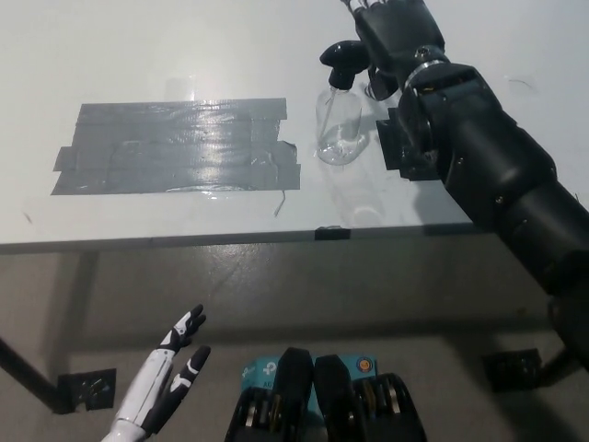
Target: The robot grabs the black lid of the spray bottle on the desk and places it on the black area of the desk
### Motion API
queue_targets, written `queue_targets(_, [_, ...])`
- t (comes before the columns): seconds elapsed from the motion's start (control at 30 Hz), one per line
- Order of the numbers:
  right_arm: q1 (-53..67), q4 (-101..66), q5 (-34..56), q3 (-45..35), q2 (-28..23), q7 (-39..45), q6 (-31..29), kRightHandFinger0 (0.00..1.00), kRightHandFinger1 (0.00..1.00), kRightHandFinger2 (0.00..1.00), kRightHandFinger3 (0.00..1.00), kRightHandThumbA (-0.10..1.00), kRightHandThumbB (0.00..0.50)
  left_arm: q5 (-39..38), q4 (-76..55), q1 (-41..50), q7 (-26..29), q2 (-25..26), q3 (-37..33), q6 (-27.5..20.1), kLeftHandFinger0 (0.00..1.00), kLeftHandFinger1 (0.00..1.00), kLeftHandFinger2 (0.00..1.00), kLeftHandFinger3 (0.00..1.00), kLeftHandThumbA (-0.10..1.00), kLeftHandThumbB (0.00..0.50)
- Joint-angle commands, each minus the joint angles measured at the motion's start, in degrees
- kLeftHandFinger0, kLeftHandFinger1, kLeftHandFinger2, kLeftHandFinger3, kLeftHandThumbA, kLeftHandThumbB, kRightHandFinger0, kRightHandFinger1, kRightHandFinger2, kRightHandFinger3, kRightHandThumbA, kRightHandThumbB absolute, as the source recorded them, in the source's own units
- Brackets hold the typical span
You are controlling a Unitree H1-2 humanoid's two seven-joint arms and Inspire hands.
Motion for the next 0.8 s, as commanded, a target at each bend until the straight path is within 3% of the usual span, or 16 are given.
queue_targets(0.0, [-4.9, -0.8, 1.1, -1.1, 0.3, -0.6, -0.1, 1.0, 1.0, 1.0, 1.0, 0.9, 0.5, 0.6, -1.0, -0.5, -0.3, 1.0, -0.2, -1.7, 1.0, 1.0, 1.0, 1.0, 1.0, 0.02])
queue_targets(0.37, [-5.4, 2.2, 1.1, -1.1, 1.1, -1.5, -0.2, 1.0, 1.0, 1.0, 1.0, 0.92, 0.498, 0.7, -1.3, -1.0, -0.8, 1.1, -0.4, -1.3, 1.0, 1.0, 1.0, 1.0, 1.0, 0.0])
queue_targets(0.43, [-5.2, 2.6, 1.7, -1.5, 1.3, -1.7, -0.4, 1.0, 1.0, 1.0, 1.0, 0.9, 0.477, 0.8, -1.7, -0.9, -0.9, 1.0, -0.4, -0.5, 1.0, 1.0, 1.0, 1.0, 1.0, 0.0])
queue_targets(0.5, [-5.5, 4.7, 2.2, -1.9, 1.8, -3.5, -1.1, 1.0, 1.0, 1.0, 1.0, 0.86, 0.401, 0.9, -1.4, -1.0, -0.9, 1.2, -0.5, -1.1, 1.0, 1.0, 1.0, 1.0, 0.99, 0.0])
queue_targets(0.53, [-5.9, 6.2, 2.1, -1.7, 2.1, -4.4, -1.7, 1.0, 1.0, 1.0, 1.0, 0.8, 0.32, 1.0, -1.3, -1.1, -0.9, 1.2, -0.5, -1.2, 1.0, 1.0, 1.0, 1.0, 0.99, 0.0])
queue_targets(0.57, [-6.2, 7.2, 2.3, -1.7, 2.3, -4.8, -1.9, 1.0, 1.0, 1.0, 1.0, 0.78, 0.319, 1.0, -1.2, -1.1, -1.0, 1.2, -0.6, -1.2, 1.0, 1.0, 1.0, 1.0, 0.99, 0.0])
queue_targets(0.6, [-6.1, 7.3, 3.4, -2.6, 2.6, -4.6, -1.9, 1.0, 0.97, 0.96, 1.0, 0.61, 0.246, 1.1, -1.2, -1.1, -1.0, 1.2, -0.6, -1.2, 1.0, 1.0, 1.0, 1.0, 1.0, 0.0])
queue_targets(0.63, [-5.7, 8.2, 5.2, -4.1, 3.2, -6.8, -3.1, 0.52, 0.53, 0.66, 0.9, 0.23, 0.224, 1.1, -1.1, -1.1, -1.0, 1.3, -0.6, -1.5, 1.0, 1.0, 1.0, 1.0, 1.0, 0.0])
queue_targets(0.67, [-5.4, 8.8, 5.6, -4.6, 3.4, -8.6, -4.1, 0.15, 0.22, 0.37, 0.71, 0.02, 0.215, 1.2, -1.4, -1.0, -1.1, 1.3, -0.7, -1.3, 1.0, 1.0, 1.0, 1.0, 1.0, 0.0])
queue_targets(0.7, [-4.9, 9.5, 6.0, -5.2, 3.7, -10.9, -5.2, 0.03, 0.09, 0.27, 0.62, -0.07, 0.214, 1.3, -1.8, -0.9, -1.4, 1.4, -0.8, -0.9, 1.0, 1.0, 1.0, 1.0, 1.0, 0.0])
queue_targets(0.73, [-4.5, 10.3, 6.5, -5.9, 3.8, -14.0, -6.8, 0.0, 0.01, 0.21, 0.39, -0.1, 0.176, 1.4, -2.1, -0.9, -1.5, 1.3, -0.8, -0.6, 1.0, 1.0, 1.0, 1.0, 1.0, 0.0])
queue_targets(0.77, [-4.3, 11.1, 6.6, -6.2, 4.0, -16.1, -7.6, 0.0, 0.03, 0.29, 0.37, -0.1, 0.167, 1.3, -2.3, -0.9, -1.6, 1.3, -0.8, -0.1, 1.0, 1.0, 1.0, 1.0, 1.0, 0.0])
